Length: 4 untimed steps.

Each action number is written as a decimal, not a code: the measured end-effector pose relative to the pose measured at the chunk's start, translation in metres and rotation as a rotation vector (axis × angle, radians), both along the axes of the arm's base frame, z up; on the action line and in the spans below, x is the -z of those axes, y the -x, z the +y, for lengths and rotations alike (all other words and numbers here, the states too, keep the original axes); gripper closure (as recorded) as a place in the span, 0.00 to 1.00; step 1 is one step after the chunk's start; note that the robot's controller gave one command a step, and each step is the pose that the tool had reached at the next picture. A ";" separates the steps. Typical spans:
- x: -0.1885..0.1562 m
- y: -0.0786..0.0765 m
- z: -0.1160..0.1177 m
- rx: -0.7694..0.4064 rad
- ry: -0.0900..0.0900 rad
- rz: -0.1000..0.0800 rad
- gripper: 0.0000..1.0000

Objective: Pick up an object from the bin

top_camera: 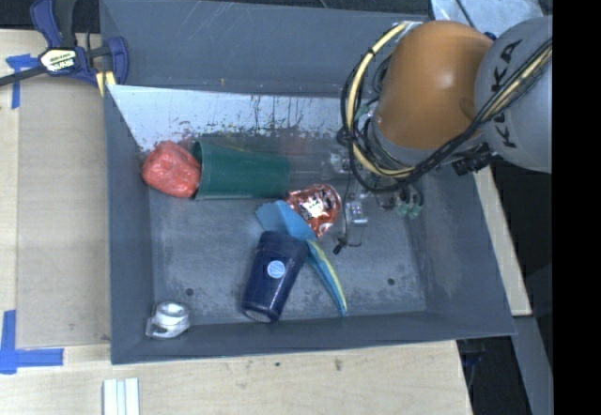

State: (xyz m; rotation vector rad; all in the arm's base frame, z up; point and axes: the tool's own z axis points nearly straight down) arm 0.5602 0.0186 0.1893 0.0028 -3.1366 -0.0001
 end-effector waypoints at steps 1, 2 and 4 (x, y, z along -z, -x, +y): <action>-0.005 -0.002 0.000 0.000 0.000 -0.009 0.00; 0.036 -0.002 0.003 -0.066 0.000 -0.002 1.00; -0.009 0.013 0.007 -0.042 -0.001 0.004 1.00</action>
Offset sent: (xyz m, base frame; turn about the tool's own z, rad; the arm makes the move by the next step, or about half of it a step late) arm 0.0015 0.0030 -0.0358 -0.0656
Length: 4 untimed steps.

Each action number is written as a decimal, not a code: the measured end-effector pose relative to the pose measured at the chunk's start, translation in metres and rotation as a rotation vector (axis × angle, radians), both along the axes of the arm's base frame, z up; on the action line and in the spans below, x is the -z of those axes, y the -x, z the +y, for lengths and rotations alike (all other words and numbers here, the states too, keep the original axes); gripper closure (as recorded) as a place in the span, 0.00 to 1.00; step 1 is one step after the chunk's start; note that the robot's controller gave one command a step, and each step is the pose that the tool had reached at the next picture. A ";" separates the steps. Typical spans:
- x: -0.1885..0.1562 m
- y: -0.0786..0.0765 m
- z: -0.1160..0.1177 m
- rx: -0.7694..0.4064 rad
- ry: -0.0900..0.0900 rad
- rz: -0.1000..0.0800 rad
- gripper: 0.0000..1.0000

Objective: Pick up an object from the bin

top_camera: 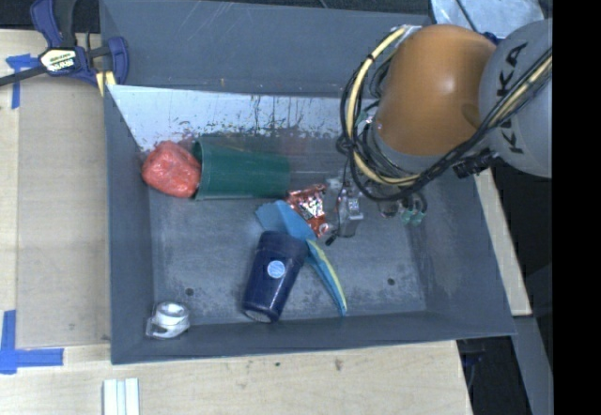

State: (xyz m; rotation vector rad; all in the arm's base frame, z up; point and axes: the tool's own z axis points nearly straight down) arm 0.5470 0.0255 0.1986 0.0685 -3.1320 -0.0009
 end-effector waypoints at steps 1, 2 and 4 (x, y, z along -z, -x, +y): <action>0.033 -0.038 0.005 -0.039 0.000 -0.009 0.00; 0.037 -0.040 0.006 -0.043 0.000 -0.008 0.00; 0.067 -0.043 -0.003 -0.242 -0.001 -0.010 0.00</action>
Offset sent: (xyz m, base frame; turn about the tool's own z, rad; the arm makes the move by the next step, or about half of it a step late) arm 0.0000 0.0000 0.0000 0.0000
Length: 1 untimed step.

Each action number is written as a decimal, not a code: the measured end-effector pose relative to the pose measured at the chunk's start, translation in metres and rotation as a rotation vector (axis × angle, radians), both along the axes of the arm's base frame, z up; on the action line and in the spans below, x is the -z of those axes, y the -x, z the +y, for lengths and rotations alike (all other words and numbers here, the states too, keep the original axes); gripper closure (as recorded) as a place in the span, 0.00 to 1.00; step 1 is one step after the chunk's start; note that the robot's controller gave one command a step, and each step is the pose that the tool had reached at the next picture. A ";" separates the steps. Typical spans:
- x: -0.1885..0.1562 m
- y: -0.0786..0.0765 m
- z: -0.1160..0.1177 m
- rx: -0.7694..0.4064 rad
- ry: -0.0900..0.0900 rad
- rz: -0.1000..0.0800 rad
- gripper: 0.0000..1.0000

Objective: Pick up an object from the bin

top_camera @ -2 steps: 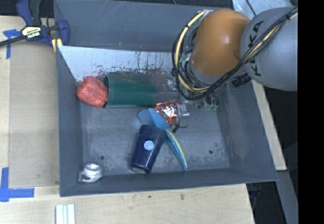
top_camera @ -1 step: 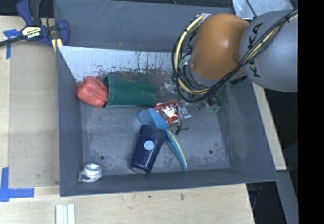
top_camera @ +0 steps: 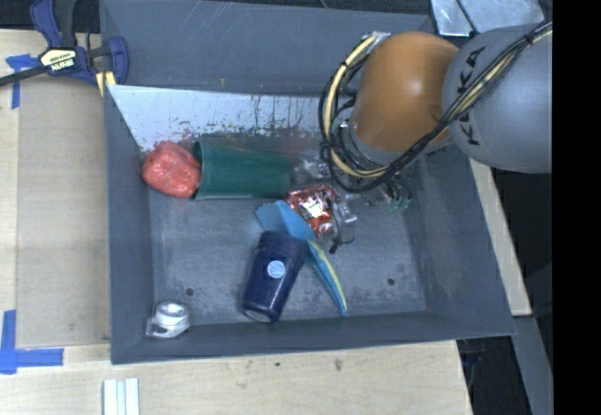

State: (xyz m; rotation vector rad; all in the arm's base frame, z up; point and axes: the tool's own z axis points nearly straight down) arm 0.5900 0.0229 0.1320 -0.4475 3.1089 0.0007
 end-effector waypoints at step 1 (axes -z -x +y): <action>0.010 0.001 -0.001 0.007 0.000 0.000 0.00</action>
Offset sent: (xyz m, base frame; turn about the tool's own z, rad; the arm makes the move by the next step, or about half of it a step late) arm -0.0020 -0.0123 -0.0136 -0.1266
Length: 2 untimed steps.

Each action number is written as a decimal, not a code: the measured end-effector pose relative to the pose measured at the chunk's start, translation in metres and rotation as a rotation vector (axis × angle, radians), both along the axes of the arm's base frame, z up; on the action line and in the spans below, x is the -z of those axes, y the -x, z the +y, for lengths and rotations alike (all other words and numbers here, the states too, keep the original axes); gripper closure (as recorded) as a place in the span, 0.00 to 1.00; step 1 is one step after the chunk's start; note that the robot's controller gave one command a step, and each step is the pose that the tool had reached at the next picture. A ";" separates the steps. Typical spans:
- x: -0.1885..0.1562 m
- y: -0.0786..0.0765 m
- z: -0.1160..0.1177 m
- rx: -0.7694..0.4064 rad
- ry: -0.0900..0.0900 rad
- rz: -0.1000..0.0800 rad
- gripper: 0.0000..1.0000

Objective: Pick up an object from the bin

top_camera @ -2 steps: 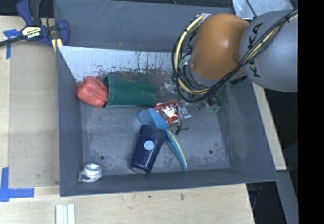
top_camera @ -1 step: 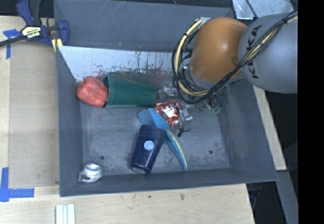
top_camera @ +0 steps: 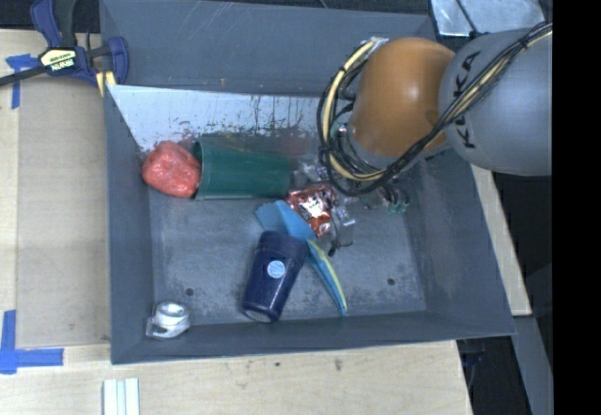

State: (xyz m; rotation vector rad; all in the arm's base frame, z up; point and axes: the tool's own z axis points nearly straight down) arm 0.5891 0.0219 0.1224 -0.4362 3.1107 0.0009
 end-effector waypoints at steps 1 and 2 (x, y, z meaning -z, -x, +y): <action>0.000 0.000 0.000 0.001 0.000 0.000 0.00; 0.048 0.030 0.013 0.152 -0.002 -0.017 1.00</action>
Offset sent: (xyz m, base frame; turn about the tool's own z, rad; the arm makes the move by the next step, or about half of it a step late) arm -0.0345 0.0142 -0.0524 0.1498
